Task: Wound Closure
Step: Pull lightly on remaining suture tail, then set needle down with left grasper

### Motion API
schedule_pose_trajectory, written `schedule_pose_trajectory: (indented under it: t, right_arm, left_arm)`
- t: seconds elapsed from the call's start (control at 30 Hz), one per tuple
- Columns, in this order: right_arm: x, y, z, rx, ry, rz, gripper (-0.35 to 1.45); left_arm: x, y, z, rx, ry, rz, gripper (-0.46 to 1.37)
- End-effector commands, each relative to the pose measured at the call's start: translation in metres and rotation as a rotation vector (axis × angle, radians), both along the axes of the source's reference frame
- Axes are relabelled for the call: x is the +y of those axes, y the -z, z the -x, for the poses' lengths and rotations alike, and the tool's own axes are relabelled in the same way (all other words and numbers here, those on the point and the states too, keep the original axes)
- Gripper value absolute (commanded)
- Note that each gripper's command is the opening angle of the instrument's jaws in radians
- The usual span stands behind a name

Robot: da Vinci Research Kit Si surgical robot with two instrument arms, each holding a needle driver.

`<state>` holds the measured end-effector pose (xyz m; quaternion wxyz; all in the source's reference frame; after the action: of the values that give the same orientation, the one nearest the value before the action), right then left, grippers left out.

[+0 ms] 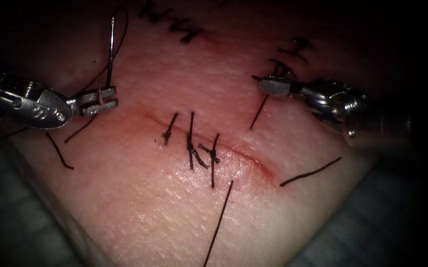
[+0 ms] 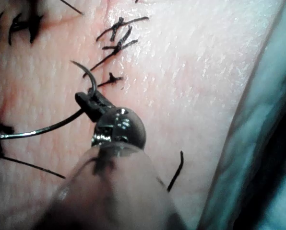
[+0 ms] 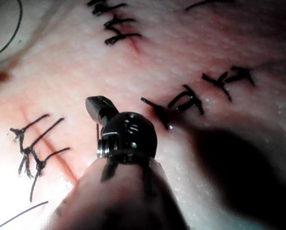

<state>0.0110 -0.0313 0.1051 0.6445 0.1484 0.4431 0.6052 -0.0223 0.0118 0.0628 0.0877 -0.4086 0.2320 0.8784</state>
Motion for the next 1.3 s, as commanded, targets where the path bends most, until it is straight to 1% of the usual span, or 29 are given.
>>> schedule_pose_trajectory:
  t: [0.03,0.23,0.5,0.6,0.67,0.73,0.77,0.8,0.83,0.87,0.9,0.93,1.0,1.1,1.3]
  right_arm:
    - [0.0001,0.0,0.0,-0.005,0.005,0.004,-0.35]
    - [0.0002,0.0006,0.0,-0.01,0.015,0.012,-0.35]
    - [0.0001,0.0008,-0.0005,-0.003,0.025,0.014,-0.35]
    - [0.0002,0.0007,-0.0008,-0.013,0.036,0.031,-0.35]
    - [0.0003,0.0007,-0.0009,0.006,0.023,0.054,-0.35]
    - [0.0004,0.0007,-0.0008,0.039,-0.008,0.087,-0.35]
    - [0.0005,0.0007,-0.0008,0.042,-0.01,0.097,-0.23]
    - [0.0006,0.0007,-0.0008,0.047,-0.014,0.107,0.43]
    - [0.0008,0.0007,-0.0008,0.052,-0.018,0.126,0.79]
    - [0.001,0.0007,-0.0007,0.057,-0.021,0.158,1.08]
    - [0.0012,0.0008,-0.0006,0.059,-0.022,0.187,1.19]
    - [0.0014,0.0008,-0.0005,0.058,-0.02,0.215,1.25]
    - [0.0017,0.0007,-0.0001,0.062,-0.019,0.251,1.29]
    - [0.0018,0.0007,0.0005,0.055,-0.006,0.27,1.26]
    - [0.0022,0.0007,0.003,0.033,0.046,0.326,1.26]
  left_arm:
    - [0.0,0.0,0.0,0.0,-0.002,-0.001,-0.35]
    - [0.0,-0.0001,0.0,0.0,-0.002,-0.001,-0.35]
    - [0.0,-0.0001,0.0,0.0,-0.002,-0.001,-0.35]
    - [0.0,-0.0001,0.0,0.0,-0.002,-0.001,-0.35]
    - [0.0,-0.0001,0.0,0.0,-0.002,-0.001,-0.35]
    - [0.0,-0.0001,-0.0001,0.0,-0.002,-0.001,-0.35]
    - [0.0,-0.0001,-0.0001,0.0,-0.003,-0.001,-0.35]
    - [0.0,-0.0001,-0.0001,0.0,-0.003,-0.001,-0.35]
    - [0.0,-0.0001,-0.0001,-0.001,-0.003,-0.001,-0.35]
    - [0.0,-0.0001,-0.0001,-0.001,-0.003,-0.001,-0.35]
    - [0.0,-0.0001,-0.0001,-0.001,-0.003,-0.001,-0.35]
    - [0.0001,-0.0002,-0.0001,-0.001,-0.003,-0.001,-0.35]
    - [0.0001,-0.0003,-0.0002,-0.002,-0.004,-0.001,-0.35]
    - [0.0002,-0.0005,-0.0002,-0.002,-0.005,0.001,-0.35]
    - [0.0002,-0.0011,-0.0004,-0.001,-0.006,0.004,-0.35]
